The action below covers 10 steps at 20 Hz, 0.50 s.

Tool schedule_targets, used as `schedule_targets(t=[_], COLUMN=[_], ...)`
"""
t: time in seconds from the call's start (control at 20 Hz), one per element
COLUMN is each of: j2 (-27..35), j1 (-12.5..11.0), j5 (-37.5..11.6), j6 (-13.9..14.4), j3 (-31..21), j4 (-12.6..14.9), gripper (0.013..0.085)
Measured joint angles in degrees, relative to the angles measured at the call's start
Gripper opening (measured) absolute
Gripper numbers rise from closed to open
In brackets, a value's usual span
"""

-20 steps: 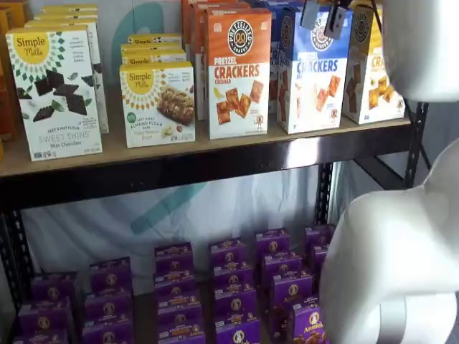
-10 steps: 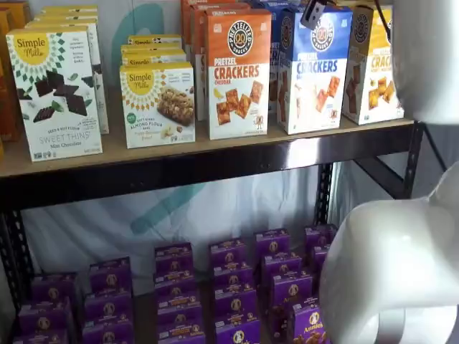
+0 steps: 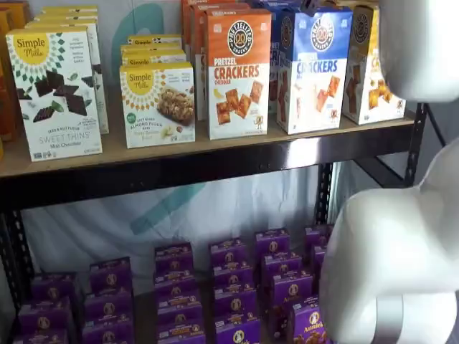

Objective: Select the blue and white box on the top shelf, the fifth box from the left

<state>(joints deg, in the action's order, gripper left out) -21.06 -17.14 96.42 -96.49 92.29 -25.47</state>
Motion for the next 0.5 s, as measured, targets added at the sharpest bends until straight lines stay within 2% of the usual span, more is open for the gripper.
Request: schedule_targets(t=[0.15, 0.5], j2=[2.73, 5.92], j1=[-0.42, -0.67], j5=[0.63, -0.71], j6=[-1.16, -2.55], j3=[2.42, 4.05], j4=[1.31, 2.51], gripper=[0.0850, 0.0850])
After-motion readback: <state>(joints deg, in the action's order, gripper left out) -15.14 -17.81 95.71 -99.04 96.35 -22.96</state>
